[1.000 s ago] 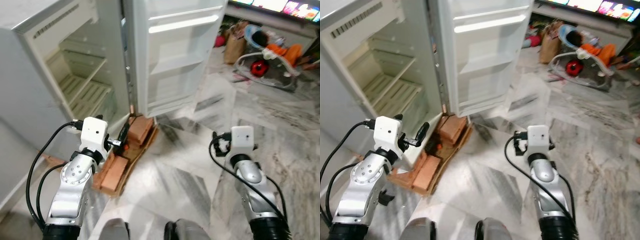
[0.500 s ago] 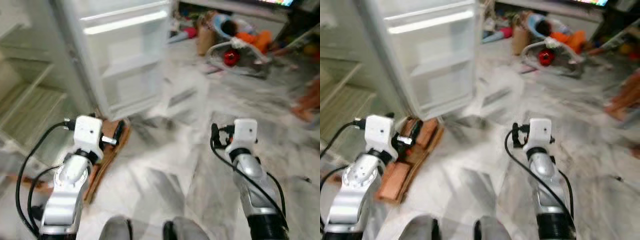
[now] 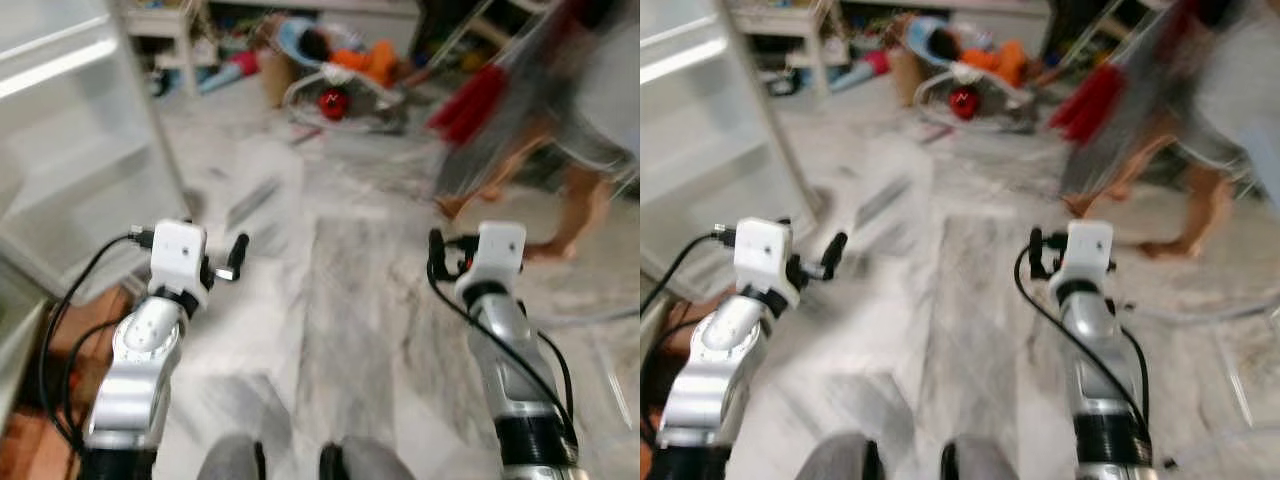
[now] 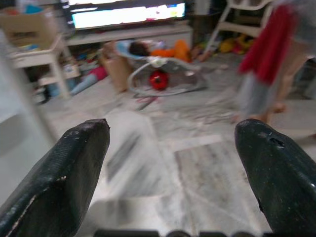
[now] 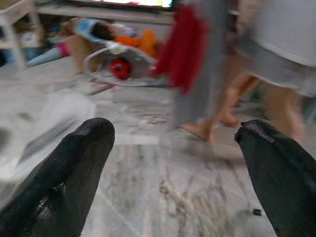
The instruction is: Restocking fridge
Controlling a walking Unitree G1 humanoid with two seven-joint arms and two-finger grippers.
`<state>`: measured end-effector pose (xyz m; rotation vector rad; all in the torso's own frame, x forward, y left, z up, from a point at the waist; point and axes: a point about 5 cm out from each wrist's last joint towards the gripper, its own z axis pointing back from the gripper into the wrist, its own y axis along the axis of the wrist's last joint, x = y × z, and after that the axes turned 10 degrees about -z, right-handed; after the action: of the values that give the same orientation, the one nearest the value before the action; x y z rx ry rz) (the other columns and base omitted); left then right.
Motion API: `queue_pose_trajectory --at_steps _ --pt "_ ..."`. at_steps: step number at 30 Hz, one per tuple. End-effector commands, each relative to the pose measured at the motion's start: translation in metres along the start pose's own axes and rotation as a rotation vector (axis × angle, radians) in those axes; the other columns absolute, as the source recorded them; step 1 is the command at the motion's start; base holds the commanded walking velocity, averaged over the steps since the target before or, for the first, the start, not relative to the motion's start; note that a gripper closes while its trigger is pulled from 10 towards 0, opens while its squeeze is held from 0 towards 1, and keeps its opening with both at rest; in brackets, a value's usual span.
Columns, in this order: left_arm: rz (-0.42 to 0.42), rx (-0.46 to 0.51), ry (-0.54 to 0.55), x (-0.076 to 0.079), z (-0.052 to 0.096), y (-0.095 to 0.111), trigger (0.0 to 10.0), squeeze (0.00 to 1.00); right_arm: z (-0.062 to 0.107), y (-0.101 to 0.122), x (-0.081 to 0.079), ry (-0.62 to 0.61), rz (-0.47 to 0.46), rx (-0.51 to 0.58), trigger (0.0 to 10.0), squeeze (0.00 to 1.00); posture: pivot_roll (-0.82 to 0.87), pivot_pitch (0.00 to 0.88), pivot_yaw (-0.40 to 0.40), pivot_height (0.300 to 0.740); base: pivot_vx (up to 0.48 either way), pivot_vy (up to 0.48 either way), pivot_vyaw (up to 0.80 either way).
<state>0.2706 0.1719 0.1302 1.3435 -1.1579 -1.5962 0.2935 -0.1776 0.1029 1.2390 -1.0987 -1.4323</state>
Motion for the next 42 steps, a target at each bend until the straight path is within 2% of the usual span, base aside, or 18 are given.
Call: queue_pose_trajectory --at_steps 1,7,14,23,30,34,37,42 --pt "0.015 -0.005 0.000 0.001 -0.001 -0.002 10.0 0.00 0.001 0.000 -0.003 0.011 -0.010 0.003 10.0 0.00 -0.03 0.128 -0.066 0.740 0.472 0.000 -0.80" --pt "0.037 -0.004 -0.015 0.008 -0.002 -0.002 10.0 0.00 0.003 -0.001 -0.001 0.009 -0.016 0.006 10.0 0.00 -0.04 0.120 -0.065 0.740 0.342 0.000 -0.80" --pt "0.058 0.029 -0.007 0.006 -0.004 0.003 10.0 0.00 0.009 0.002 -0.003 0.038 -0.016 0.032 10.0 0.00 -0.05 0.117 -0.067 0.740 0.000 0.000 -0.80" --pt "0.066 0.002 -0.019 0.007 0.002 -0.007 10.0 0.00 0.021 0.000 -0.003 0.054 -0.041 0.035 10.0 0.00 -0.06 0.109 -0.047 0.740 0.000 0.000 -0.80" --pt "0.060 0.010 -0.022 0.007 -0.003 -0.005 10.0 0.00 0.022 0.001 -0.007 0.070 -0.047 0.044 10.0 0.00 -0.06 0.109 -0.042 0.740 0.000 0.000 -0.80" --pt "0.050 0.008 0.002 0.005 -0.003 -0.007 10.0 0.00 0.021 0.001 -0.008 0.072 -0.050 0.050 10.0 0.00 -0.05 0.104 -0.033 0.740 0.000 0.000 -0.80" --pt "0.037 0.003 0.124 -0.005 -0.001 -0.007 10.0 0.00 0.017 0.008 -0.009 0.063 -0.059 0.083 10.0 0.00 -0.03 0.108 -0.014 0.740 0.000 0.000 -0.80" --pt "0.070 0.010 0.151 -0.011 0.006 -0.007 10.0 0.00 0.016 0.016 -0.014 0.079 -0.061 0.116 10.0 0.00 -0.03 0.115 -0.014 0.740 0.000 0.000 -0.80"
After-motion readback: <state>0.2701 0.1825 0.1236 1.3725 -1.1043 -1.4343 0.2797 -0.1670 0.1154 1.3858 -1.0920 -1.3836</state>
